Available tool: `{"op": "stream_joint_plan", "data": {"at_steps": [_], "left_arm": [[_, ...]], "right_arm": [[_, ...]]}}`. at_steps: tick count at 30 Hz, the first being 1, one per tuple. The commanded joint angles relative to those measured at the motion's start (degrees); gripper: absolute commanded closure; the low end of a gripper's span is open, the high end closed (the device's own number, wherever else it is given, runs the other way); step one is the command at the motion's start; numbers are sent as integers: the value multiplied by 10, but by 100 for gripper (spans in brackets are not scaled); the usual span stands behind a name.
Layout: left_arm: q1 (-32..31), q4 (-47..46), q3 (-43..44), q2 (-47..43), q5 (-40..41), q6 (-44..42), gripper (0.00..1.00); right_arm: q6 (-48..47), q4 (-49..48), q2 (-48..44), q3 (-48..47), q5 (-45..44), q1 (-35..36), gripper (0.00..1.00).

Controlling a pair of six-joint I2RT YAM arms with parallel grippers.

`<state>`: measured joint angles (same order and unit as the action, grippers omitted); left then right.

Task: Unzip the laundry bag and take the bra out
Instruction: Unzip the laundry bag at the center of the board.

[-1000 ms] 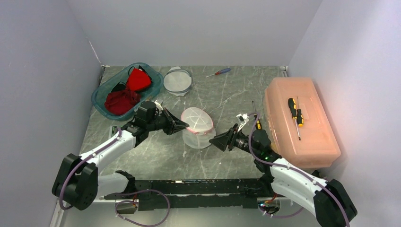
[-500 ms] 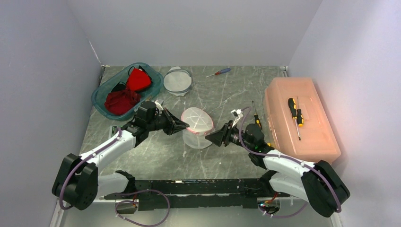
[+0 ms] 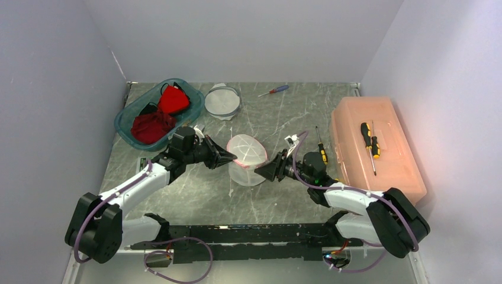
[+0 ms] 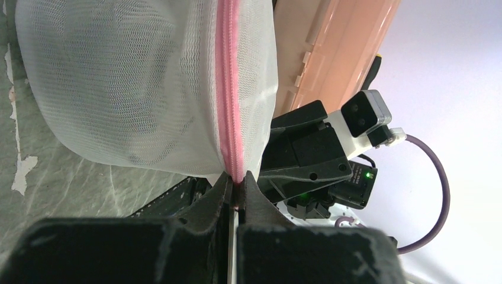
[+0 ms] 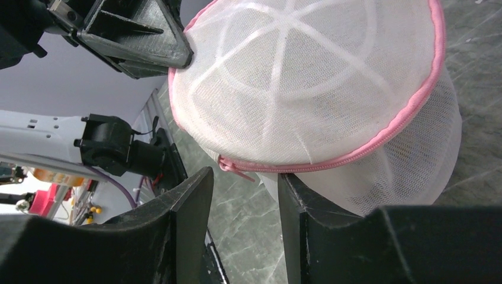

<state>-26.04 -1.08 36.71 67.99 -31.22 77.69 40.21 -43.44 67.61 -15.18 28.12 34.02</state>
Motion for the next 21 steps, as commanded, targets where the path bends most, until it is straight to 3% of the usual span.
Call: {"op": "stream_joint_plan", "data": {"at_steps": [1, 8, 21], "left_arm": [[2, -23, -1, -17, -14, 4, 97], [2, -26, -2, -16, -14, 5, 97], [2, -21, -4, -20, -11, 4, 97]], "right_arm": [[1, -60, 9, -25, 26, 3, 53], [3, -69, 22, -27, 34, 3, 57], [-3, -60, 20, -25, 30, 4, 79]]}}
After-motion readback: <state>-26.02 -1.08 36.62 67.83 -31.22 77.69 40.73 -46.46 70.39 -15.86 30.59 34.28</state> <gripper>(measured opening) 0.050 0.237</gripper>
